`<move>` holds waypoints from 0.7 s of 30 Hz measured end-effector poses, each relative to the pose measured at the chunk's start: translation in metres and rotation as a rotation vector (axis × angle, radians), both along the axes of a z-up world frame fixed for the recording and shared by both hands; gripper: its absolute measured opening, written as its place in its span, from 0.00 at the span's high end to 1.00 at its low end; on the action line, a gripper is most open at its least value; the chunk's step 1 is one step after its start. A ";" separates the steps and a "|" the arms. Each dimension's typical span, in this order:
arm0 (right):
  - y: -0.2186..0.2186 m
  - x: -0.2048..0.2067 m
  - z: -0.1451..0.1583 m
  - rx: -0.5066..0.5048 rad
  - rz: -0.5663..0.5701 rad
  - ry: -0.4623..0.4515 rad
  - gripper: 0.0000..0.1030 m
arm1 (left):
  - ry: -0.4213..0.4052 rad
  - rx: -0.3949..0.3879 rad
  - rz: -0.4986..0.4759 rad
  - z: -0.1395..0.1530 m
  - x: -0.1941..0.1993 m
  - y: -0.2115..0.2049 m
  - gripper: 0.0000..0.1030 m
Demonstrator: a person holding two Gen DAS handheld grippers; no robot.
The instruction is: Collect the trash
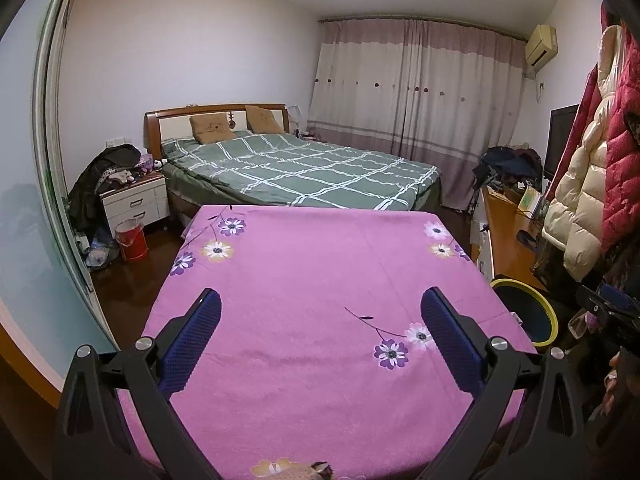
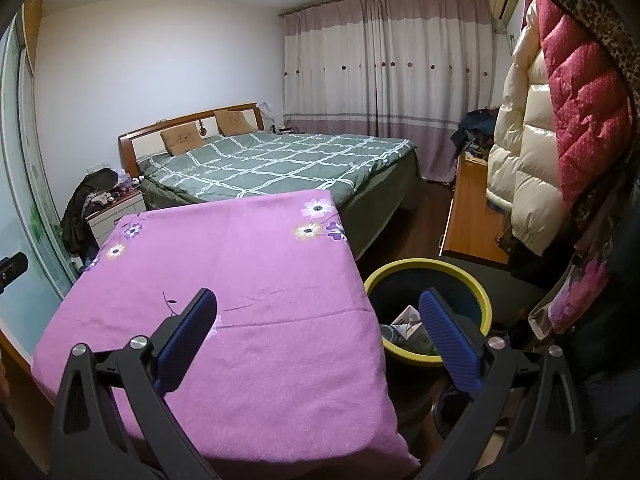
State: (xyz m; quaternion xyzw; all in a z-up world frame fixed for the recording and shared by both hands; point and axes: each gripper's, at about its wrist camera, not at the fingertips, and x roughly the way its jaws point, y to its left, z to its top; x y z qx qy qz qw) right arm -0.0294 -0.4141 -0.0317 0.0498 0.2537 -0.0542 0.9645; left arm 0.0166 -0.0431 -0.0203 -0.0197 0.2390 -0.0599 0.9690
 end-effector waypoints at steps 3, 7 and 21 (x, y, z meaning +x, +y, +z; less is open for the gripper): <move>-0.003 0.002 0.000 0.006 -0.003 0.001 0.06 | 0.002 0.003 0.000 0.000 0.001 0.000 0.04; -0.003 0.002 0.000 0.005 -0.003 0.001 0.06 | 0.002 -0.001 -0.003 -0.001 0.001 -0.001 0.04; -0.002 0.003 0.000 0.011 0.005 0.002 0.06 | 0.017 0.000 -0.006 -0.006 0.003 -0.005 0.04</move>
